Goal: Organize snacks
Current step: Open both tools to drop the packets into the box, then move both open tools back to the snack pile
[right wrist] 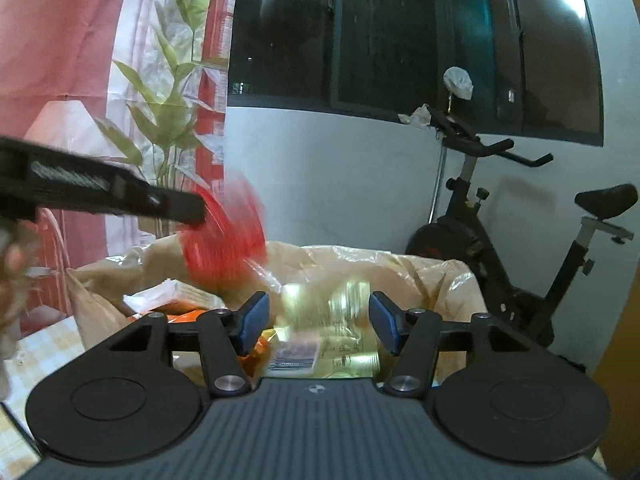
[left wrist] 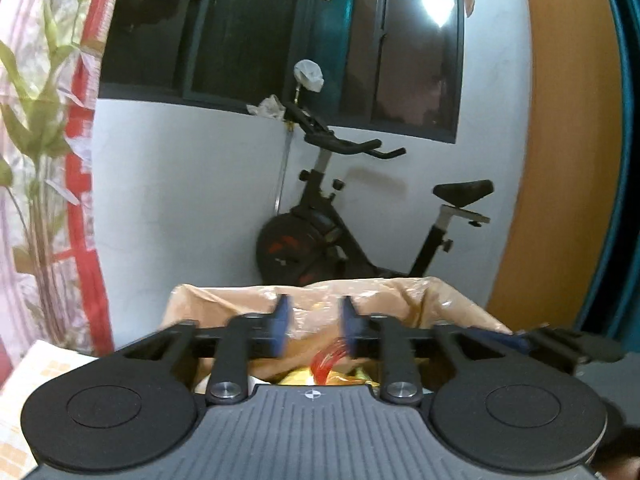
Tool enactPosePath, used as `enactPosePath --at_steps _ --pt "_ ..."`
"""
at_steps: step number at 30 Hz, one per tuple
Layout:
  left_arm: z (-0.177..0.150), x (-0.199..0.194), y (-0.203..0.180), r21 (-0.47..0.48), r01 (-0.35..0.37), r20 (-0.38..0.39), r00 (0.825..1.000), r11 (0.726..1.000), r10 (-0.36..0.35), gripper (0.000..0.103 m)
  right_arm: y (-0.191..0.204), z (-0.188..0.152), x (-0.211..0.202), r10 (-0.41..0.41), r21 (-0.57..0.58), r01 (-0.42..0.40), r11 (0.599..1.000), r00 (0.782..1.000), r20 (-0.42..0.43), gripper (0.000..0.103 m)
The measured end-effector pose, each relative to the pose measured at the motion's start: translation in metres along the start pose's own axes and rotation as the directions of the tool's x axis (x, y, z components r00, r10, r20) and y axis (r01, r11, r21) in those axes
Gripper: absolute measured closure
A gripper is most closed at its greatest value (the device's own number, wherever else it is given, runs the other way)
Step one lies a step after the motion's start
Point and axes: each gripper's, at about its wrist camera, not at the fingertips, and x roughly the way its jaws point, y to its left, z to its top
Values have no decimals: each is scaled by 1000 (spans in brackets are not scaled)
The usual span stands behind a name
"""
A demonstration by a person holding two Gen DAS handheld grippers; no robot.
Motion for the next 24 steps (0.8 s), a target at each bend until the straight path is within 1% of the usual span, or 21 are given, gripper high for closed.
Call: enactPosePath --at_steps 1,2,4,6,9,10,12,15,18,20,22,24 --pt "0 -2 4 -7 -2 6 1000 1000 2 53 -1 -1 -2 2 6 -2 1000 1000 0 37" --pt "-1 -4 8 -16 -4 9 1000 1000 5 50 -2 0 -3 -2 9 2 1000 1000 3 37" --pt "-2 -11 17 -33 -5 6 1000 999 5 47 -3 0 -7 -4 19 4 1000 1000 6 36" --pt "-2 -19 25 -38 -11 7 1000 999 12 36 -4 2 -12 7 46 -8 999 1000 3 36" --pt "-5 -36 36 -28 -34 8 999 999 34 30 -3 3 -22 23 80 -24 997 1000 14 36" --pt "-4 -45 40 -27 -37 4 999 999 37 29 -1 2 -27 30 88 -31 996 999 18 36" --pt "-8 -55 49 -31 -45 -13 999 999 44 22 3 0 -35 47 101 -49 994 999 25 36" --pt "-17 -67 62 -39 -83 -38 996 996 82 14 12 -6 -47 77 110 -81 991 996 38 36" --pt "-30 -74 72 -47 -119 -91 989 992 114 12 24 -15 -60 103 105 -108 989 993 52 36" --pt "-40 -77 80 -72 -138 -139 982 988 127 12 31 -21 -66 112 99 -117 988 992 55 35" --pt "-49 -81 87 -104 -162 -179 974 981 142 12 36 -28 -72 126 98 -130 987 991 48 35" --pt "-55 -83 91 -126 -194 -203 965 973 167 11 40 -34 -75 133 100 -136 986 991 35 35"
